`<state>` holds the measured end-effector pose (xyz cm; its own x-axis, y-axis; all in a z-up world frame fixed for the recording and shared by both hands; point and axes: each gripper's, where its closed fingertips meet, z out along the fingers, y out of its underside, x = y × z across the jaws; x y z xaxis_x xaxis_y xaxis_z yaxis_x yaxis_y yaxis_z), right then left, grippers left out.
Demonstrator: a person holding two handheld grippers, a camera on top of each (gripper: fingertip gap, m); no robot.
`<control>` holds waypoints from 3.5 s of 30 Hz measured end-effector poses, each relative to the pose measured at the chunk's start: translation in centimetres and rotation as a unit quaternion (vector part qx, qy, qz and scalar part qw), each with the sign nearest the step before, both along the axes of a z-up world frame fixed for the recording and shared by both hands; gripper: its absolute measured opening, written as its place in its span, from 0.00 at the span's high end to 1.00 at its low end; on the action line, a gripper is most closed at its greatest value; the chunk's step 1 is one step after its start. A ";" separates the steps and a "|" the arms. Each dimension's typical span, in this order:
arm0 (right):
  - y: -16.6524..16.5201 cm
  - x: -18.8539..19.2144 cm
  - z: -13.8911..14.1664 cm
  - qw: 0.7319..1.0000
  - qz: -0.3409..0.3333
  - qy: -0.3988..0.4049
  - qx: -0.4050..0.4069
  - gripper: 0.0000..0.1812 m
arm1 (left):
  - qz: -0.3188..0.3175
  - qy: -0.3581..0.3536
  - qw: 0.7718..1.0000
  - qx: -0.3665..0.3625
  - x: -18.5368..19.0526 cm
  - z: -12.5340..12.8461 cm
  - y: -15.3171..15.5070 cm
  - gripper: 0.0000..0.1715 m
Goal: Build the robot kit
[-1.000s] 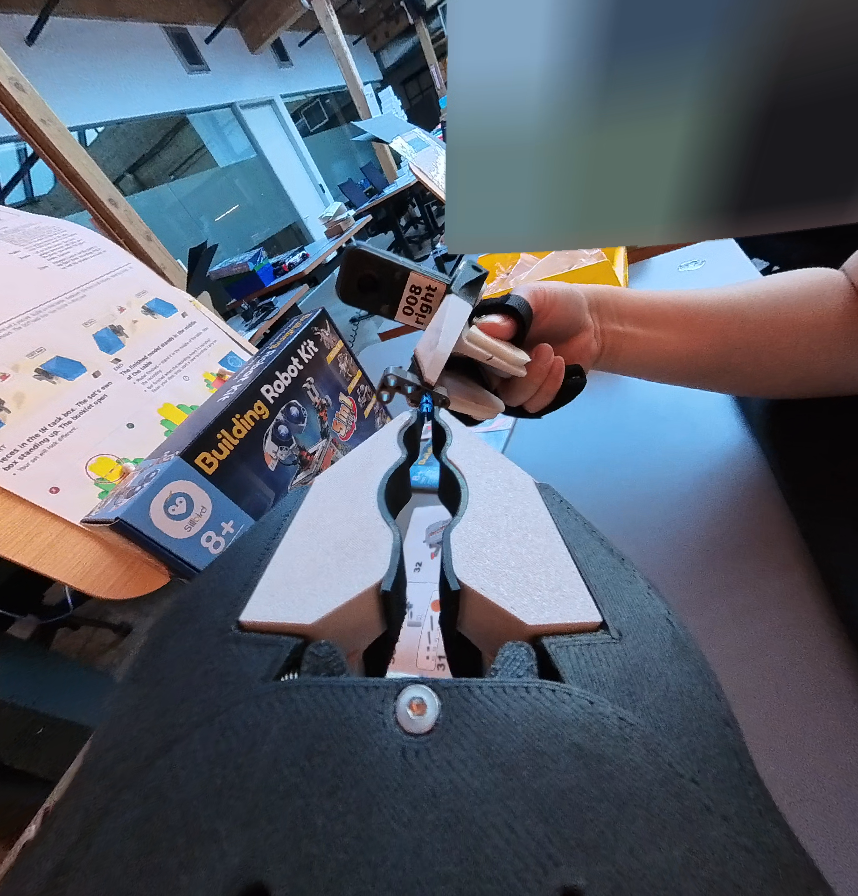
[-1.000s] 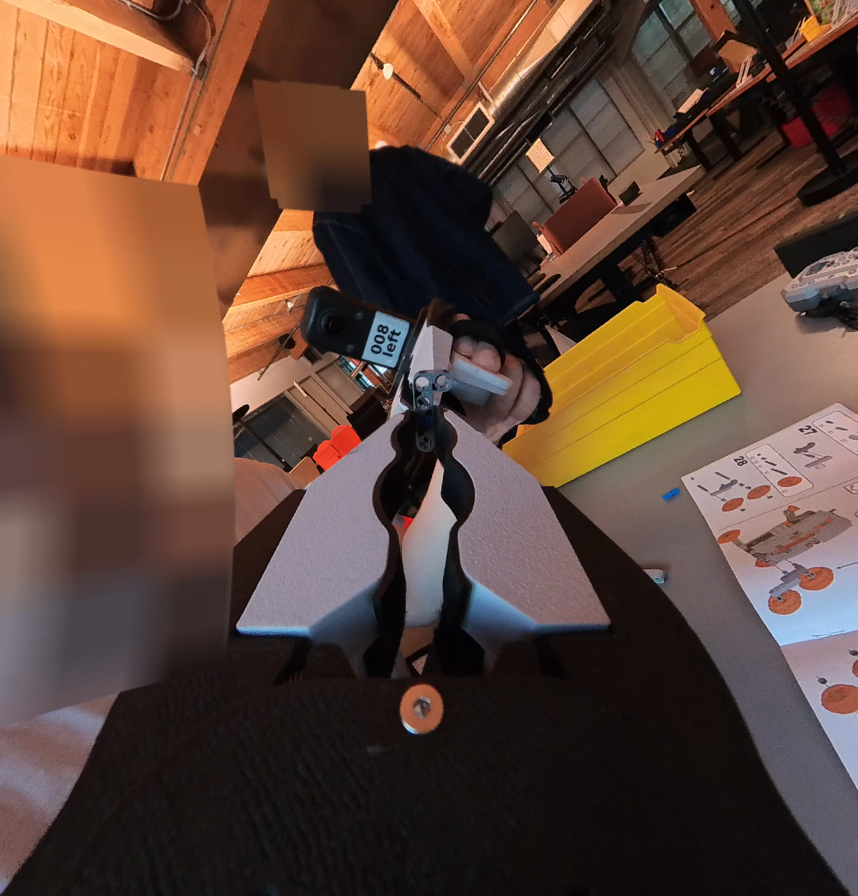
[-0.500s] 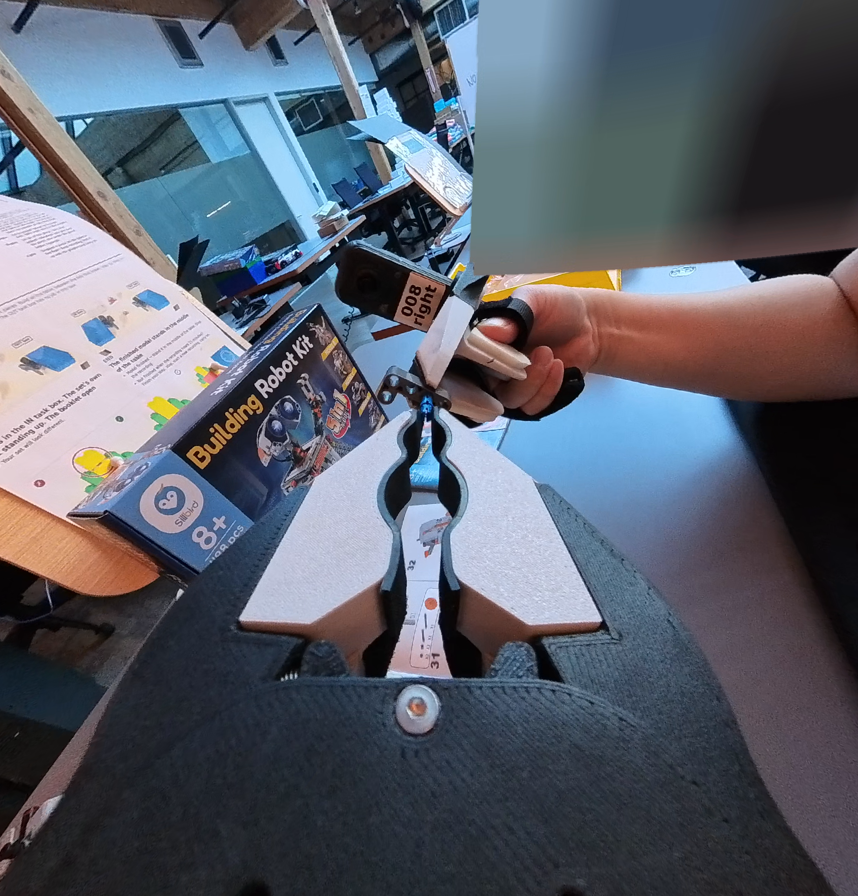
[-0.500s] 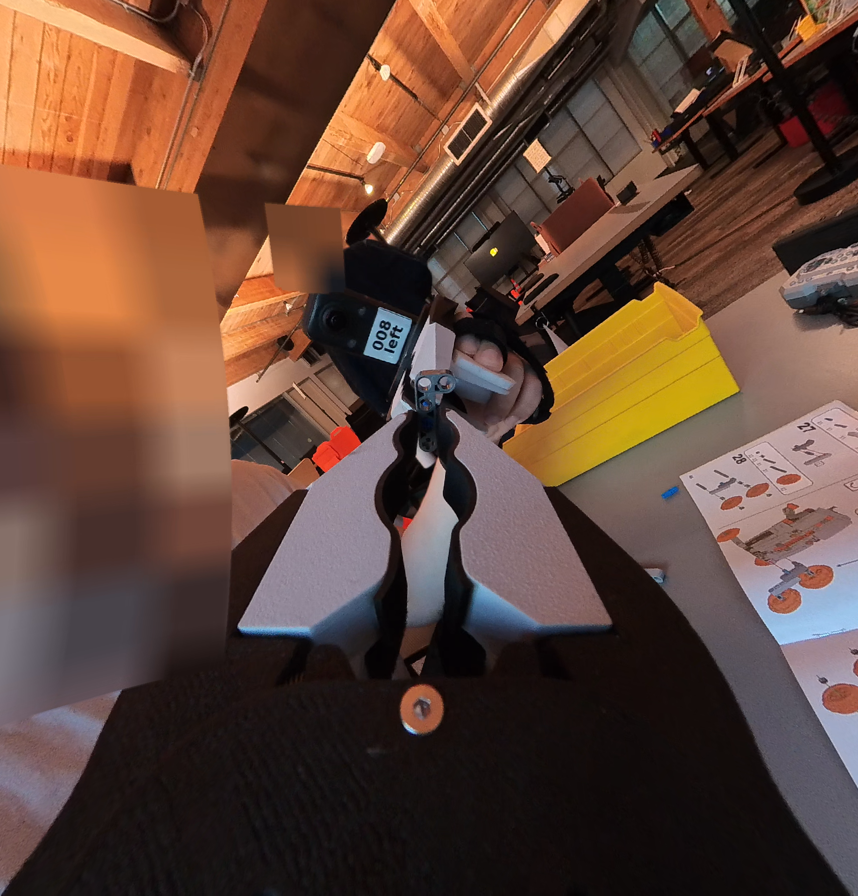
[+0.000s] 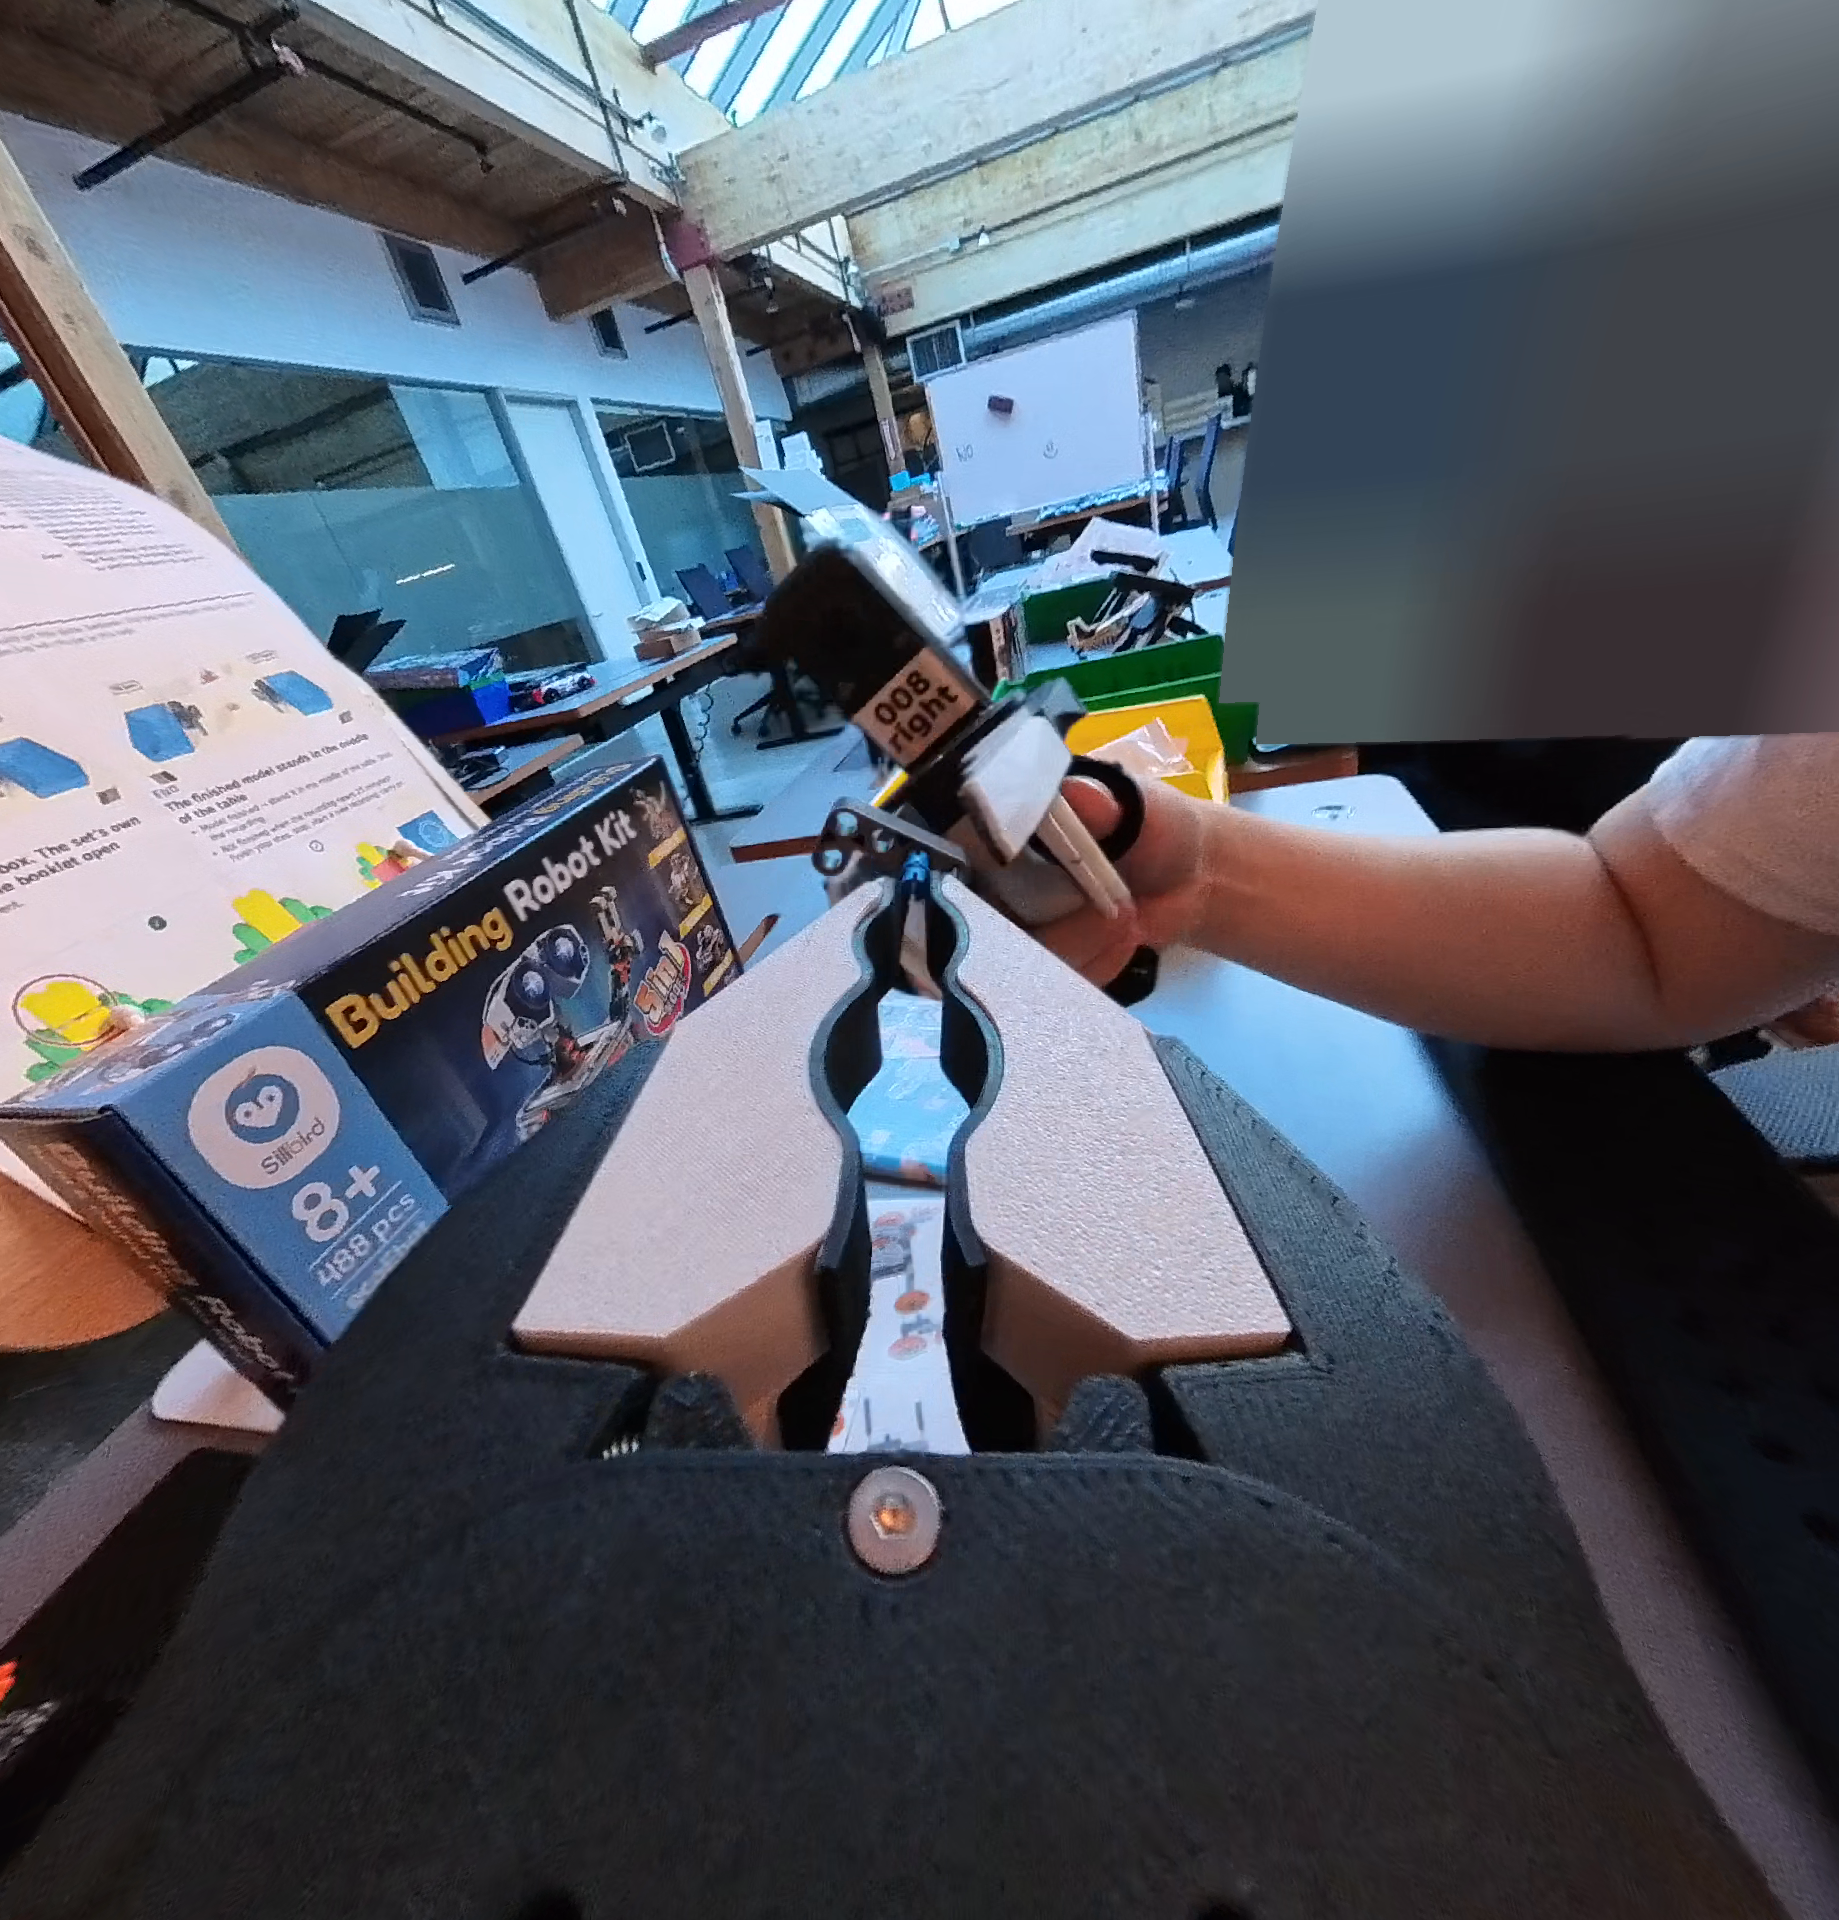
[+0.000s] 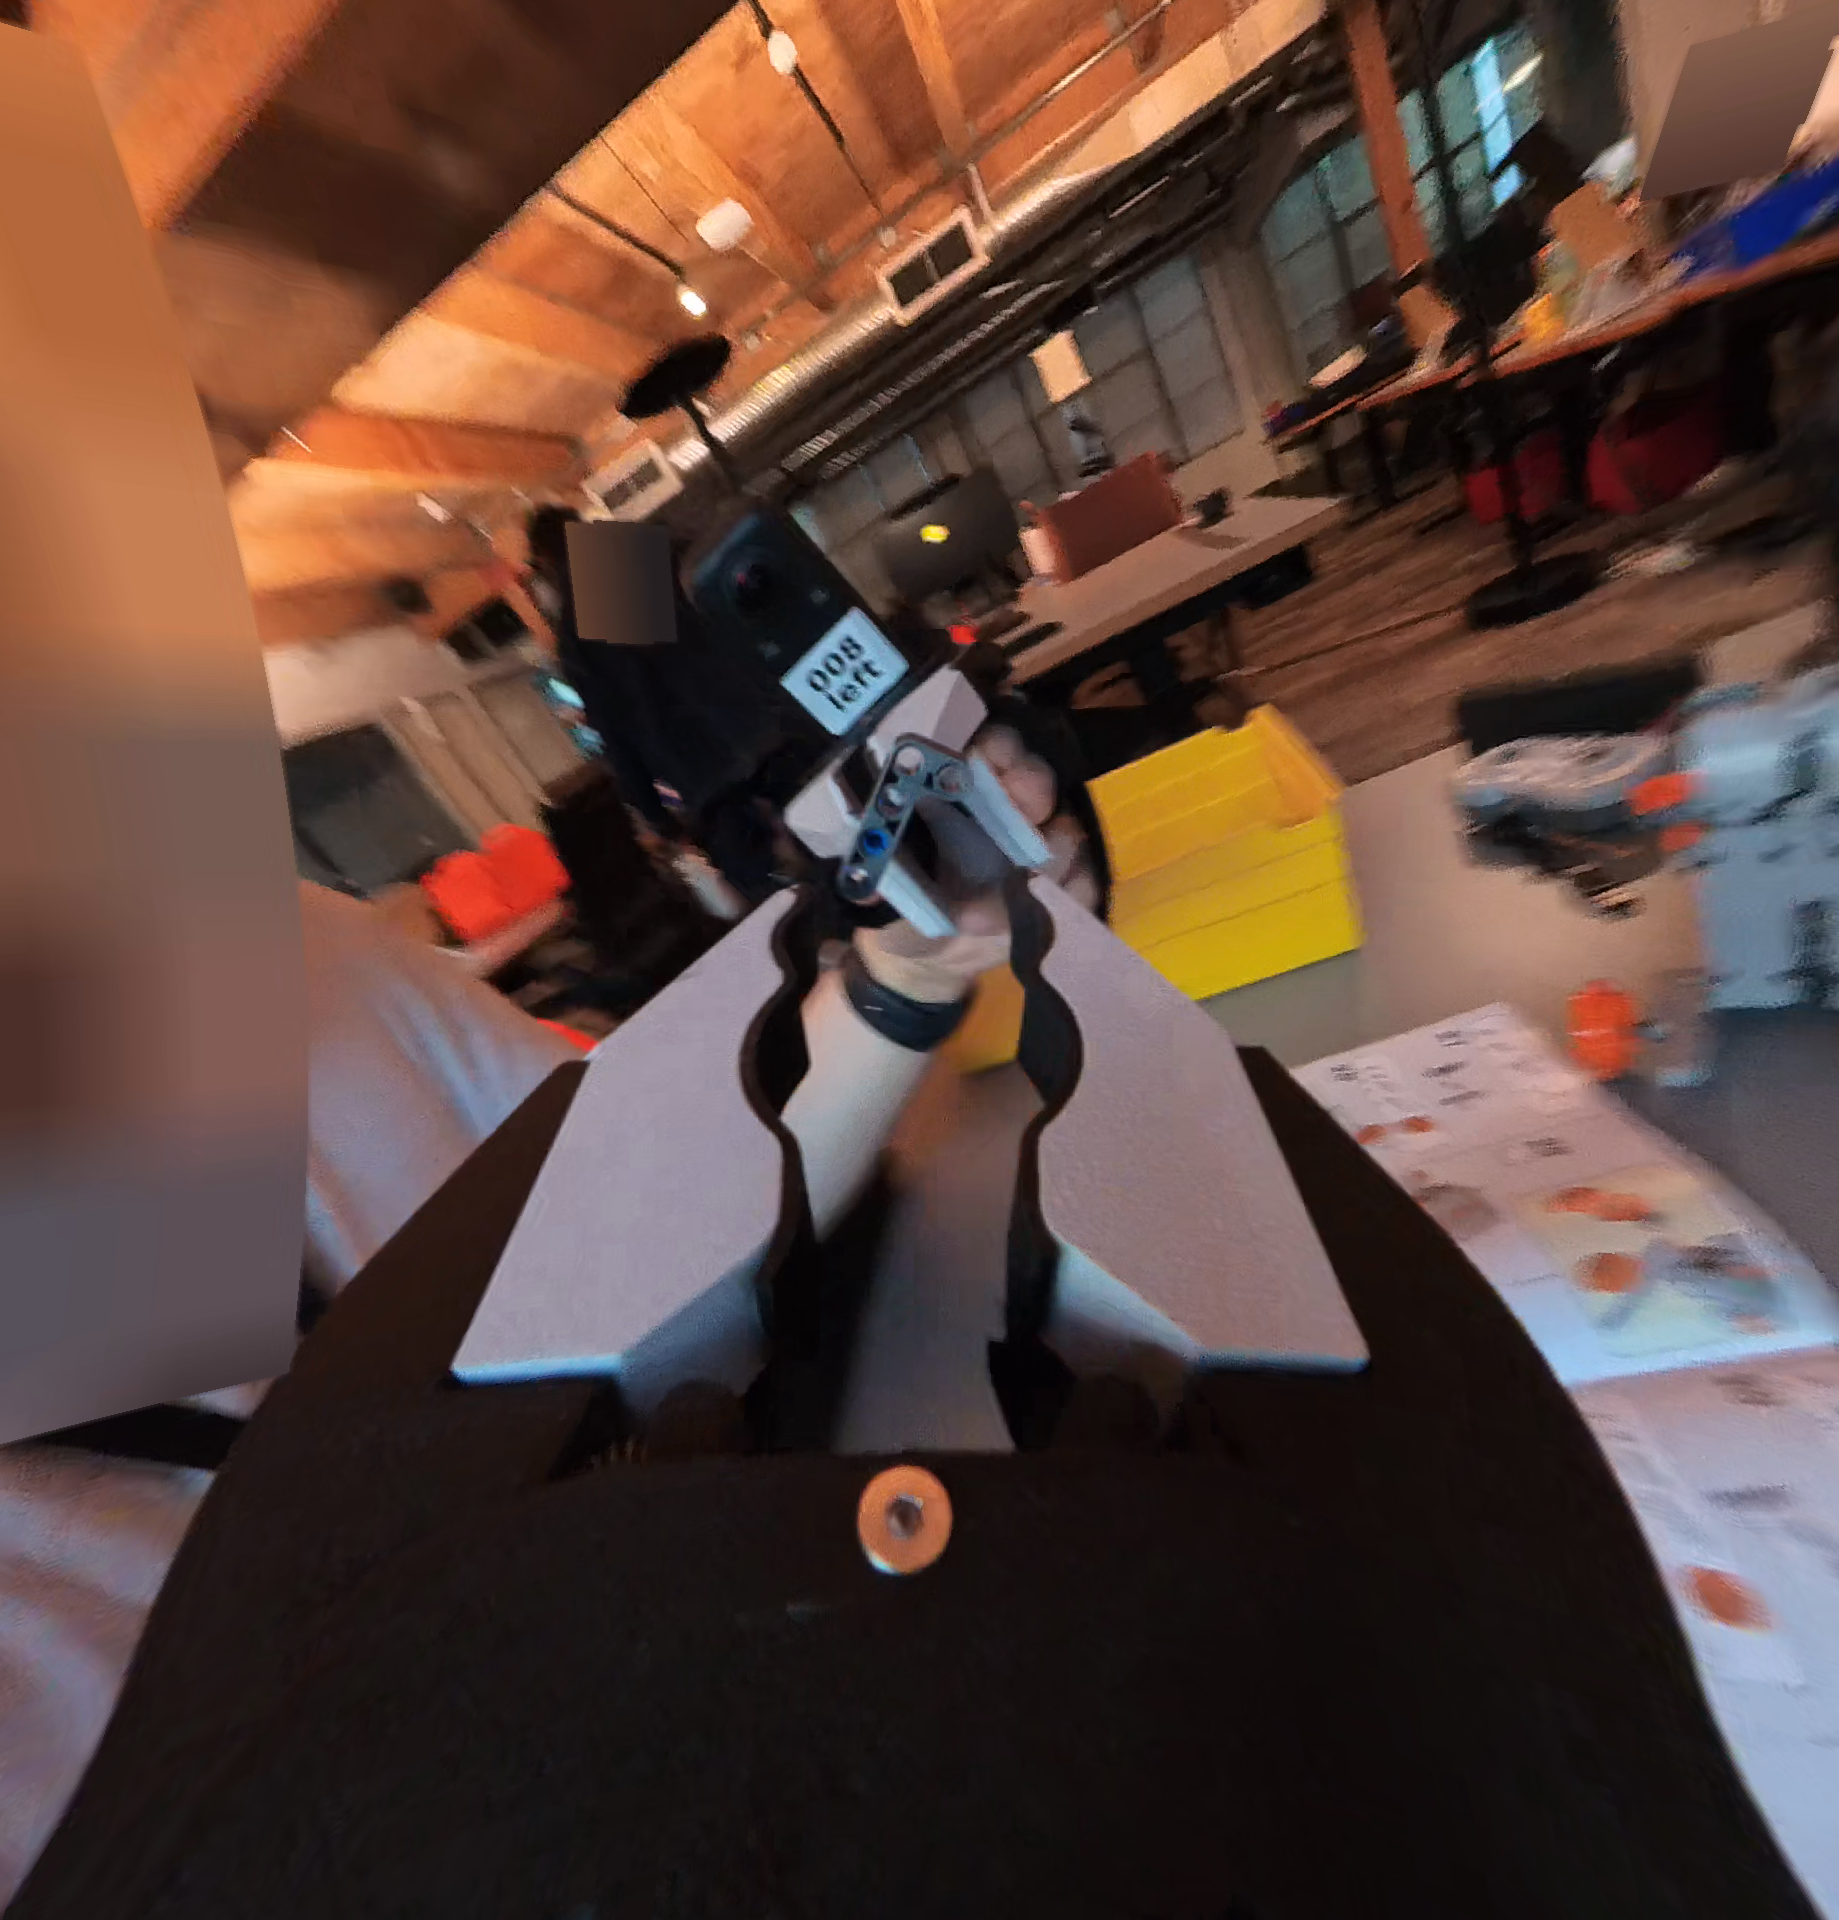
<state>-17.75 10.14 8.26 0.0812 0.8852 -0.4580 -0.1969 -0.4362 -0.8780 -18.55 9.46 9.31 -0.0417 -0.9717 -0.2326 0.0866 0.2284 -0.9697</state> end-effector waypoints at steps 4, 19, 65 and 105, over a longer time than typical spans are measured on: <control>1.2 1.4 -0.3 0.955 -0.146 -0.123 0.228 0.73 | -0.035 -0.016 0.998 -0.048 -0.4 0.1 0.1 1.00; -1.8 -0.6 0.2 0.893 -0.141 -0.197 0.379 0.79 | -0.144 -0.018 0.984 -0.107 -0.3 -0.6 -1.7 0.99; -5.4 -0.5 -1.3 0.932 0.012 -0.185 0.310 0.96 | -0.071 0.103 0.992 -0.019 0.5 -2.7 -3.6 0.70; -3.7 0.4 -2.9 0.965 0.032 -0.162 0.204 0.96 | -0.061 0.108 0.992 0.015 2.3 -4.4 -2.8 0.85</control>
<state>-17.39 6.47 5.36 0.1011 0.9944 -0.0308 0.1327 -0.0442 -0.9902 -16.24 6.64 4.92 -0.2097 -0.9491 -0.2349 -0.0934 0.2586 -0.9615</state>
